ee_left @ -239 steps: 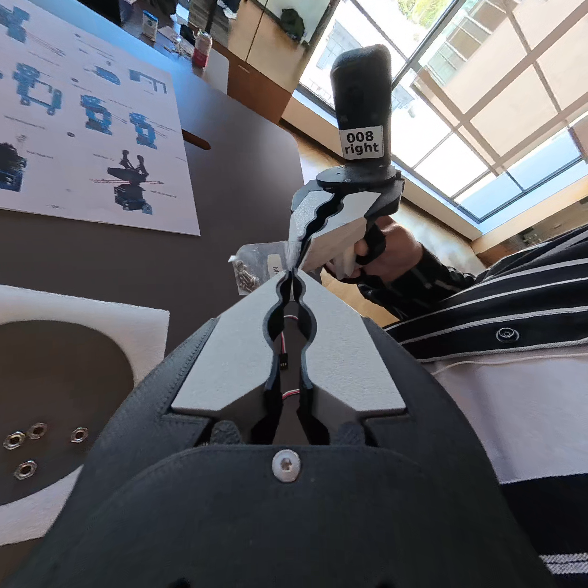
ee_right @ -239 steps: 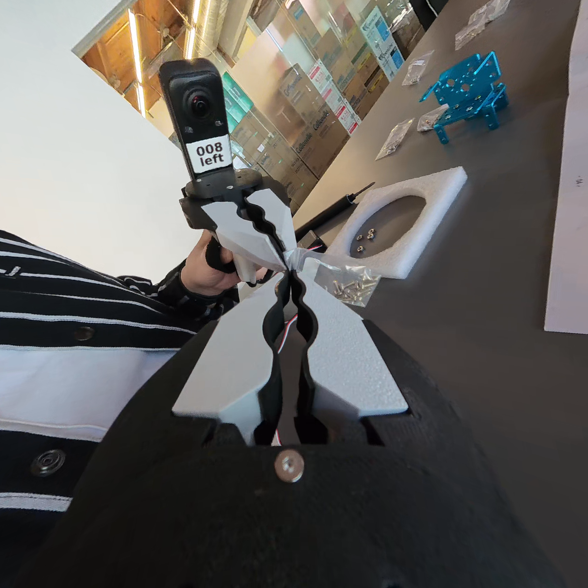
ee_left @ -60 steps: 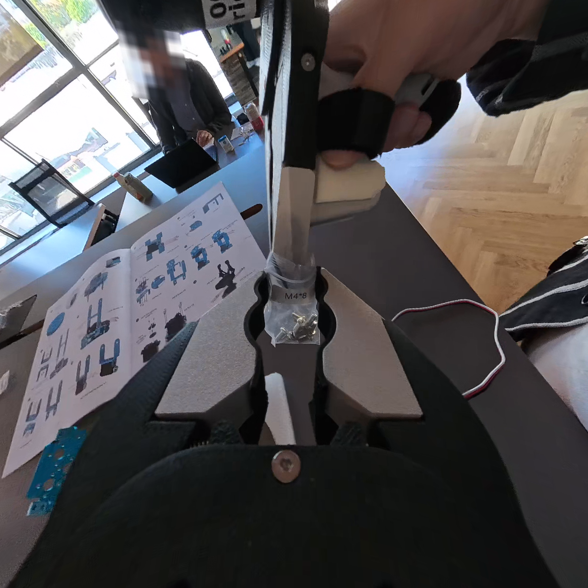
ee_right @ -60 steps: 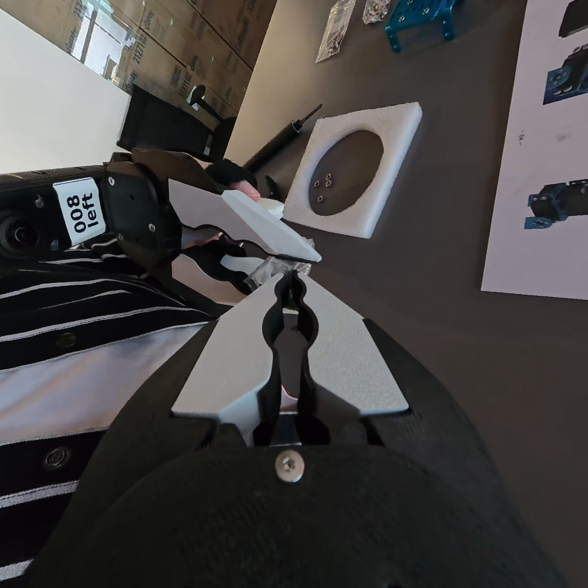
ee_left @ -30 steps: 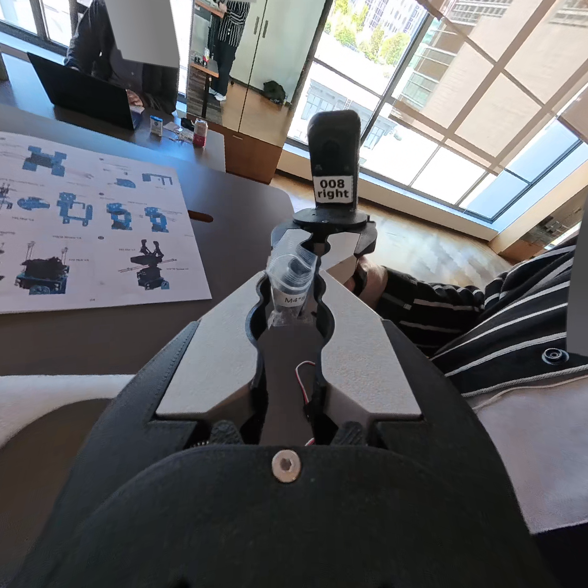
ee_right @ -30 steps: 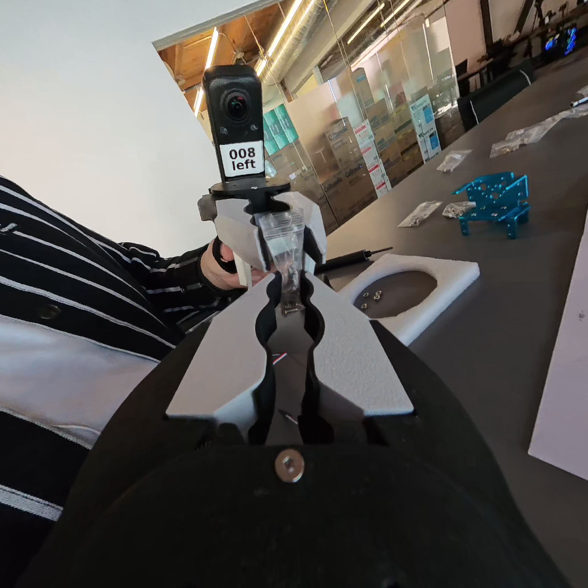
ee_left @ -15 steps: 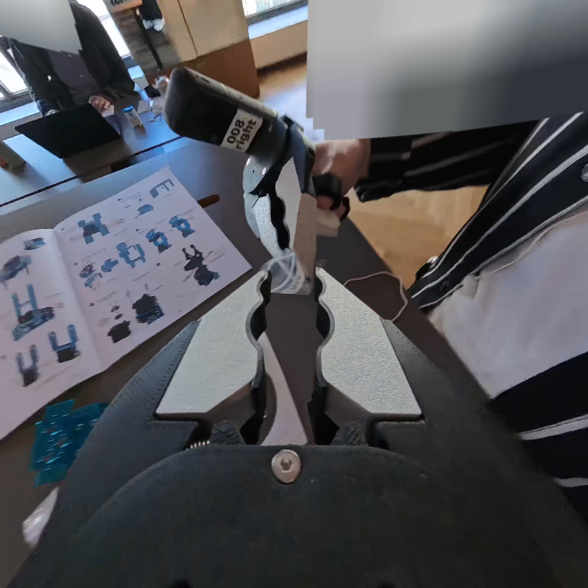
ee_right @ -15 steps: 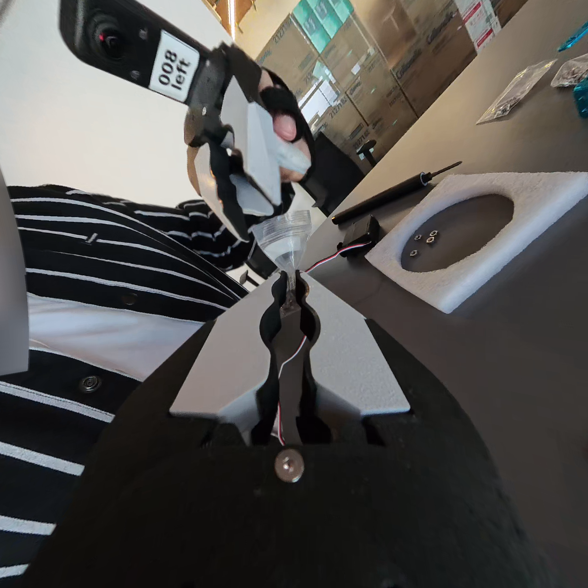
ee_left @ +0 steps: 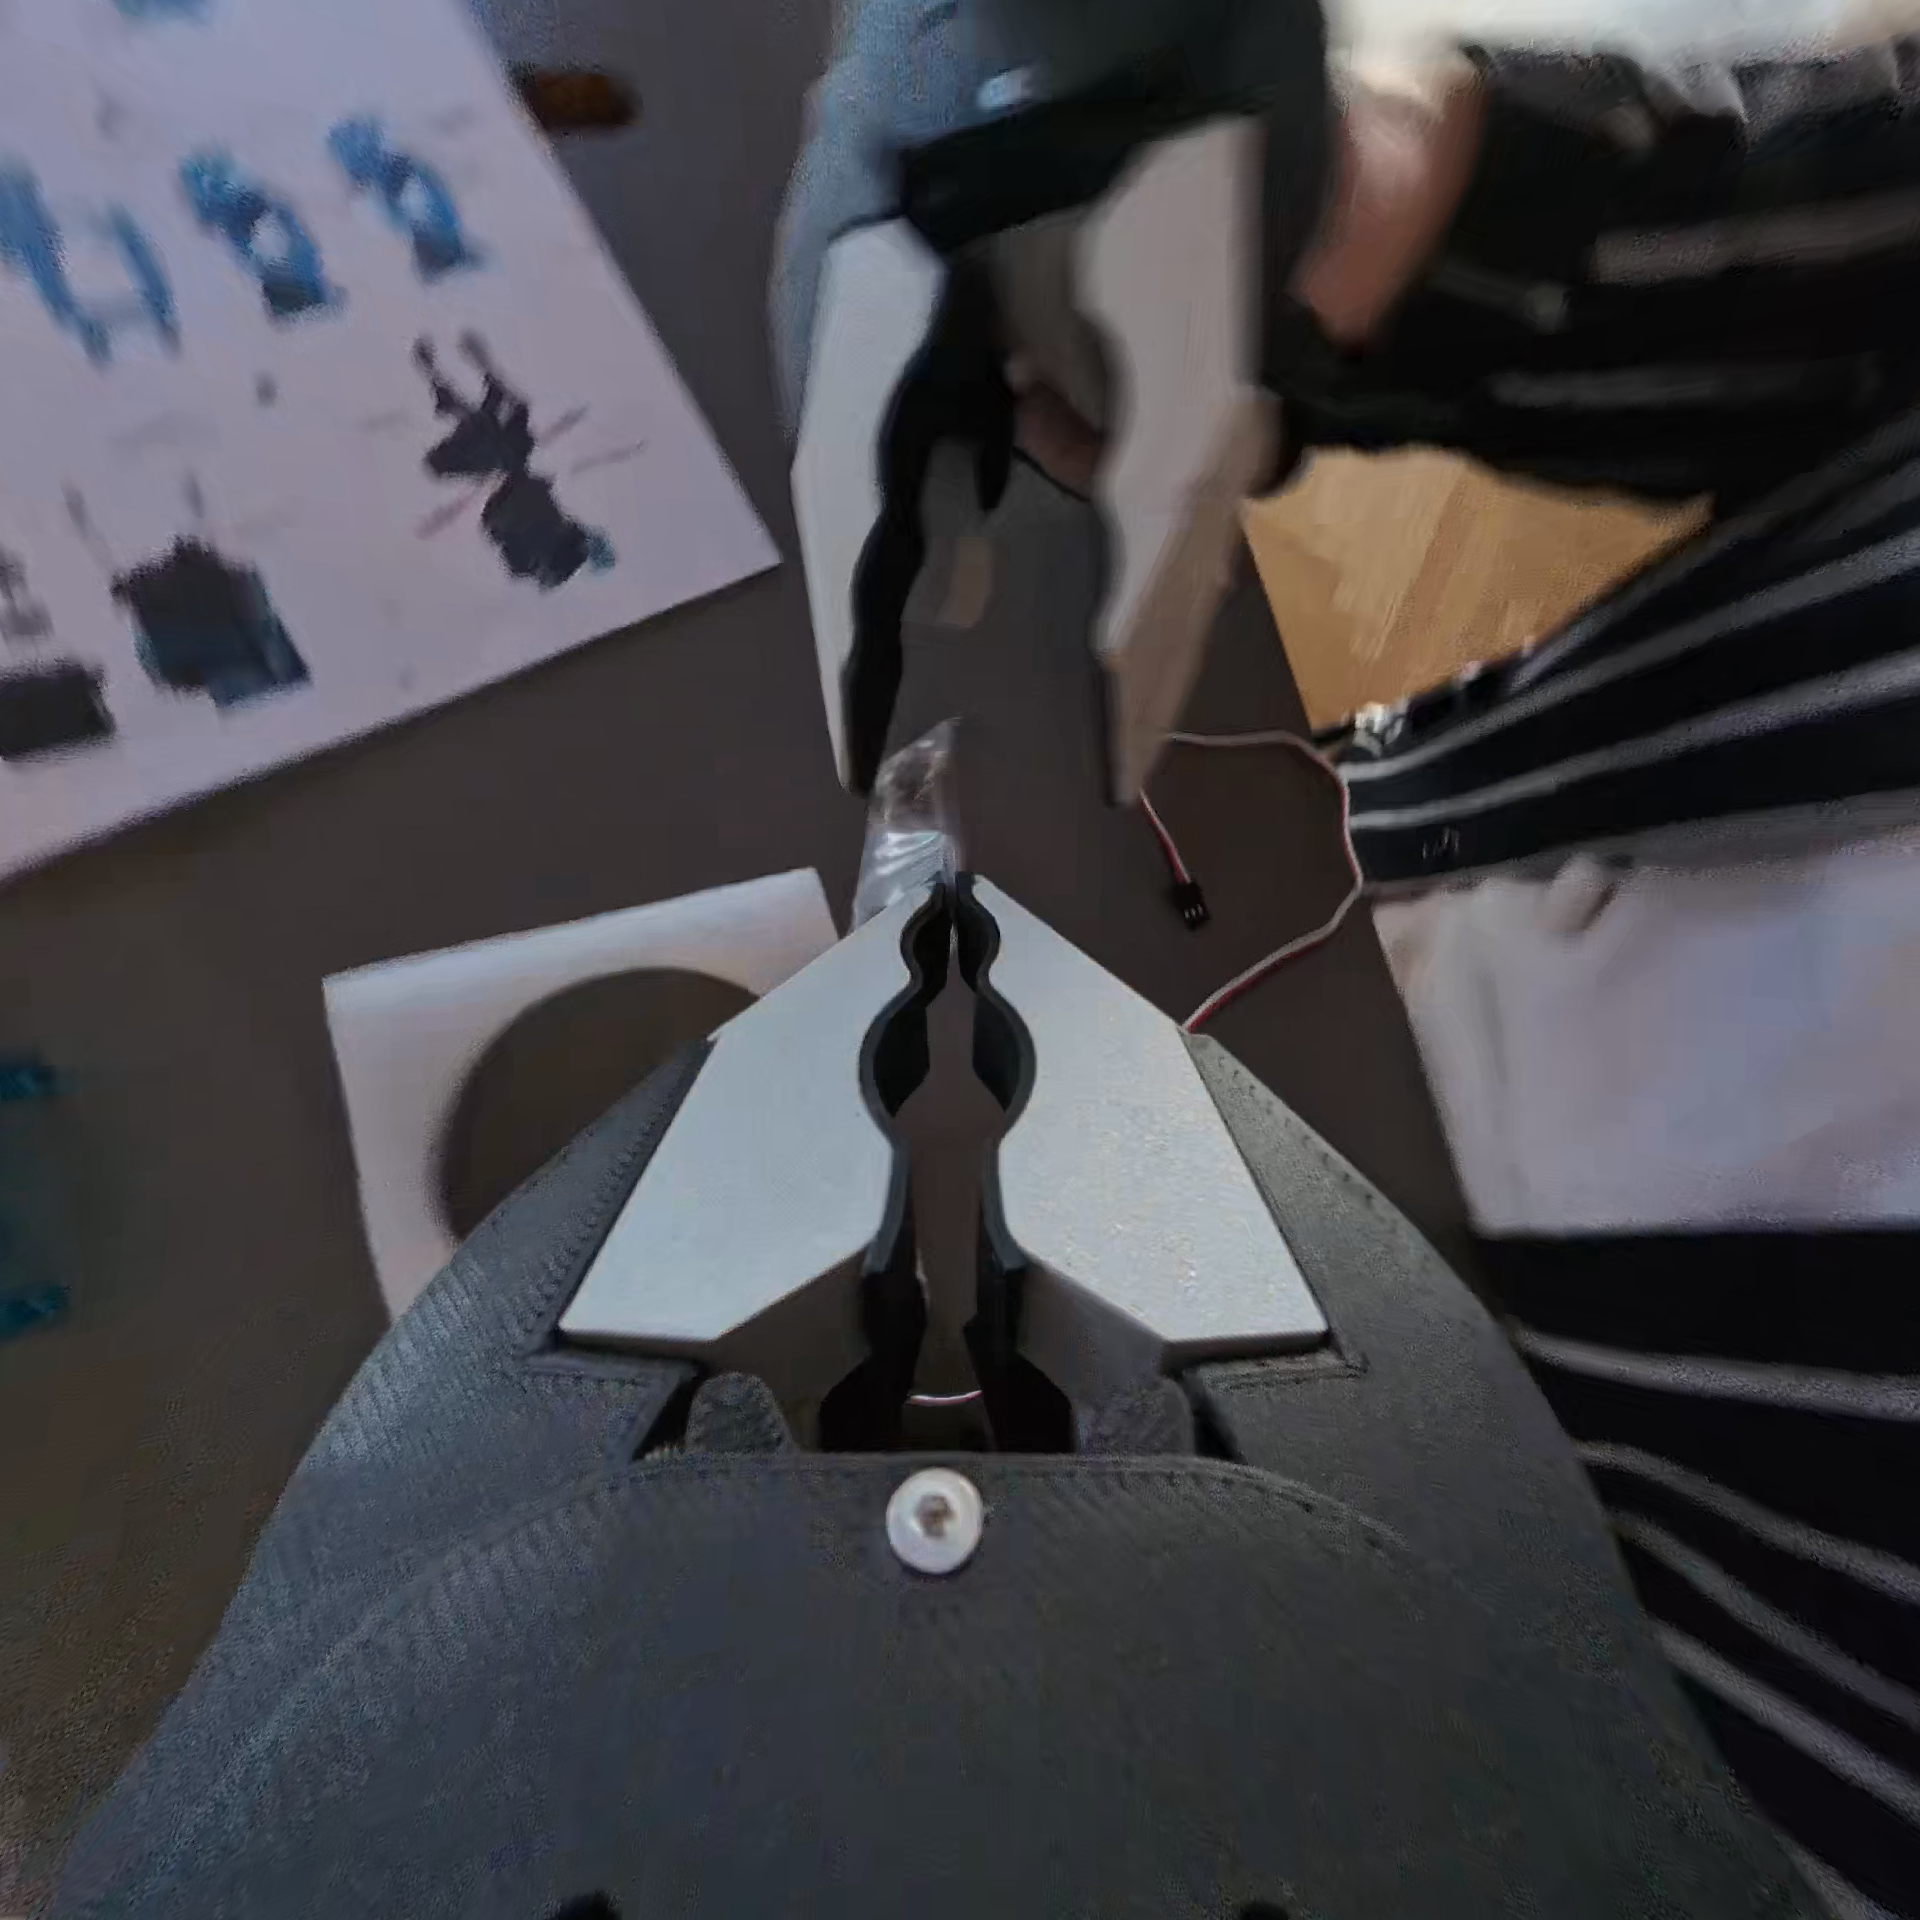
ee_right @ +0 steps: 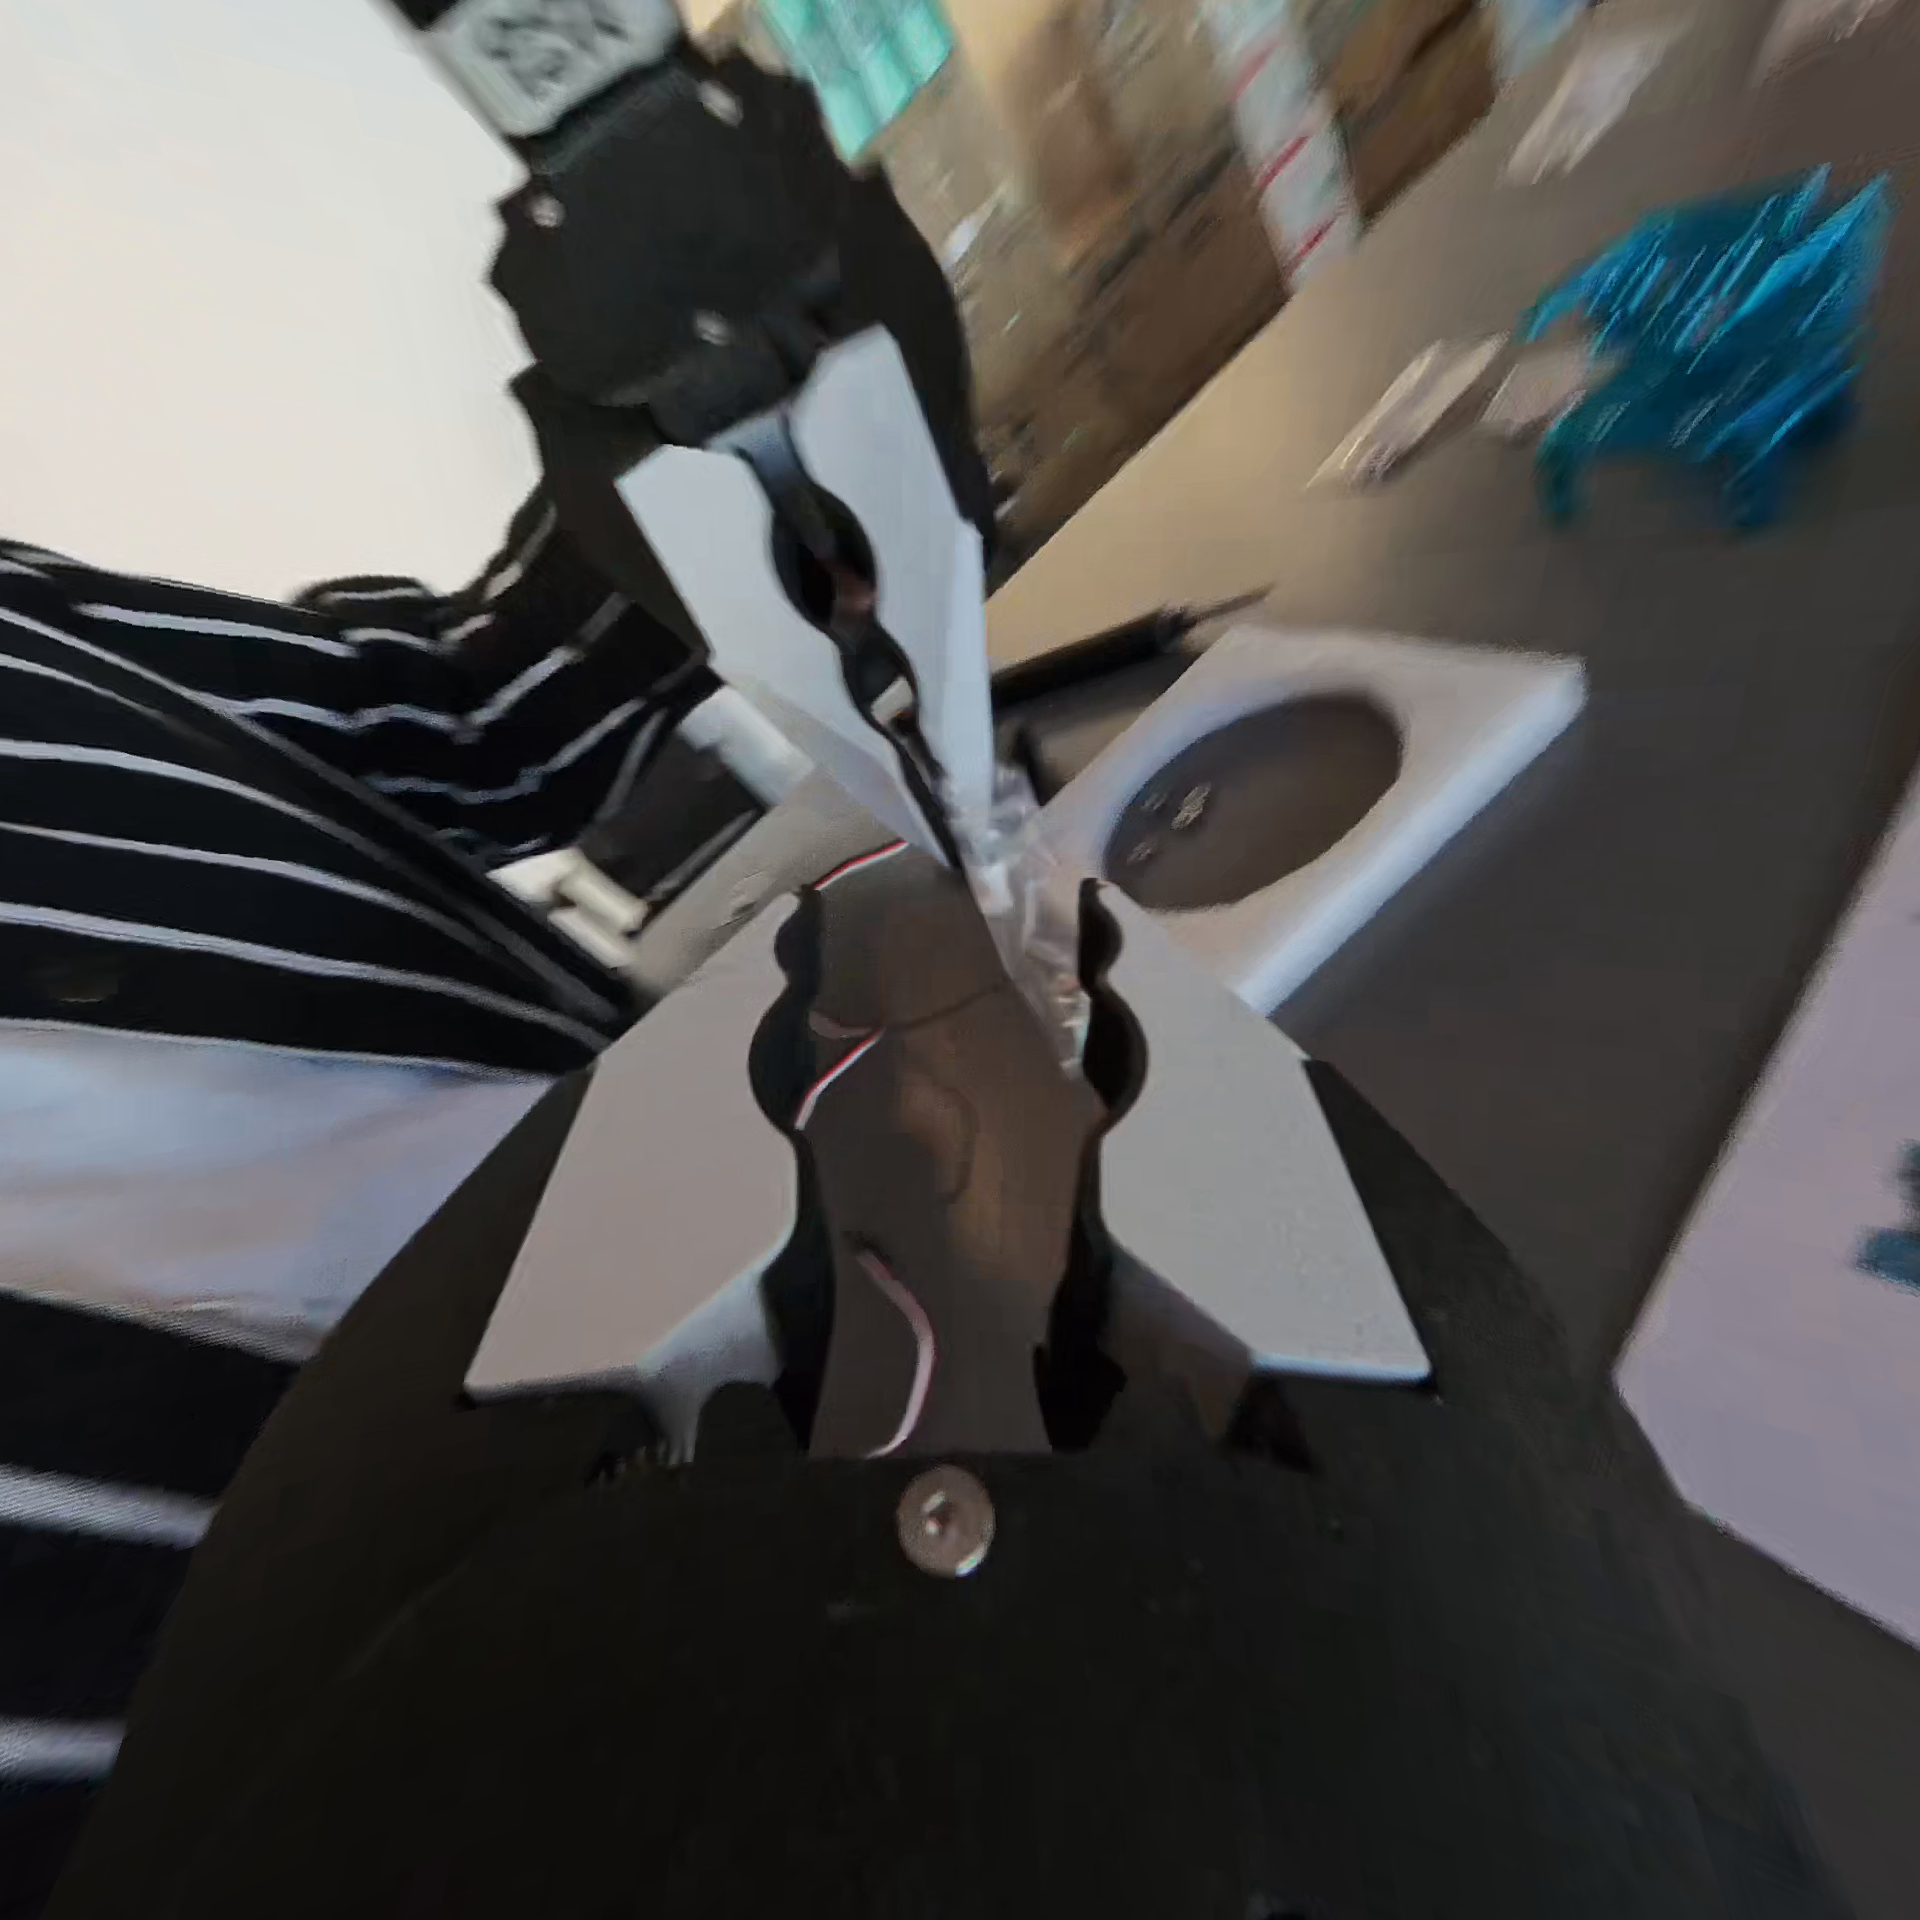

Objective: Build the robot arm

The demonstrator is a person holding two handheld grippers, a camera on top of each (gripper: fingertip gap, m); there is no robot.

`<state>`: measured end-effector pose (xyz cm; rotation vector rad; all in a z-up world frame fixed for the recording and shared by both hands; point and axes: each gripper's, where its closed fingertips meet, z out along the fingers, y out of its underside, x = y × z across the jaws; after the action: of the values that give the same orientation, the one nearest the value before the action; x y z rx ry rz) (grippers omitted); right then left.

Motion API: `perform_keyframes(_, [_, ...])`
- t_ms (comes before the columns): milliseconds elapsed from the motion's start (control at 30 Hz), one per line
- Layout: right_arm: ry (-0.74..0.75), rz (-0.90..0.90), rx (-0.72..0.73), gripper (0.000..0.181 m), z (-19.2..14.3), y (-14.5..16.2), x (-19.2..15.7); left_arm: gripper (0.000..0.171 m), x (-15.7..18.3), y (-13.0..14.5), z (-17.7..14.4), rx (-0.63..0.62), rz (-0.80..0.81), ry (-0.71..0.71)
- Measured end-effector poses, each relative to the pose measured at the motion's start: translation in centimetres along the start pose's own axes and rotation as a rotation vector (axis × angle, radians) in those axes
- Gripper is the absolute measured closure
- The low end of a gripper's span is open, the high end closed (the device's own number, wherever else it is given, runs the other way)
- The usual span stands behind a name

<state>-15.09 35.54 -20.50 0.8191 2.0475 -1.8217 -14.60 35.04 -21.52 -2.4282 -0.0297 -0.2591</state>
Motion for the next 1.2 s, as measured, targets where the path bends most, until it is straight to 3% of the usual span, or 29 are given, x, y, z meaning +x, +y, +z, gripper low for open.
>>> perform_keyframes(100, [0.255, -0.383, 0.115, 0.118, -0.9, -2.4, -0.3, 0.171, -1.0, -0.2, 0.1, 0.077, -0.316, 0.084])
perform_keyframes(200, [0.498, -0.707, 0.016, 0.114, 0.0, -2.1, -0.6, 0.171, -1.7, -1.0, -0.6, 0.200, -0.561, 0.176])
perform_keyframes(300, [0.699, -0.848, -0.111, 0.111, 1.1, -1.2, 1.1, 0.171, -2.5, -1.0, -0.9, 0.253, -0.698, 0.205])
perform_keyframes(400, [0.772, -0.909, -0.132, 0.112, 1.8, -1.0, 1.9, 0.171, -2.1, -0.8, -0.8, 0.245, -0.766, 0.248])
perform_keyframes(467, [0.790, -0.962, -0.143, 0.123, 2.1, -0.9, 2.0, 0.171, -1.6, -0.9, -0.6, 0.248, -0.800, 0.294])
perform_keyframes(533, [0.782, -0.966, -0.151, 0.130, 2.3, -0.8, 2.1, 0.171, -1.3, -1.0, -0.6, 0.250, -0.819, 0.328])
perform_keyframes(600, [0.724, -0.936, -0.146, 0.148, 2.7, -0.4, 1.7, 0.171, -1.0, -0.8, -0.6, 0.247, -0.820, 0.337])
perform_keyframes(900, [0.604, -0.793, -0.174, 0.159, 3.7, 0.3, 1.9, 0.167, -0.9, 0.3, -1.9, 0.317, -0.844, 0.410])
perform_keyframes(967, [0.591, -0.761, -0.235, 0.159, 3.8, 0.8, 2.6, 0.159, -1.7, 0.8, -2.8, 0.363, -0.853, 0.386])
perform_keyframes(1200, [0.533, -0.620, -0.455, 0.159, 4.3, 1.5, 4.7, 0.159, -3.3, 3.3, -6.7, 0.565, -0.795, 0.202])
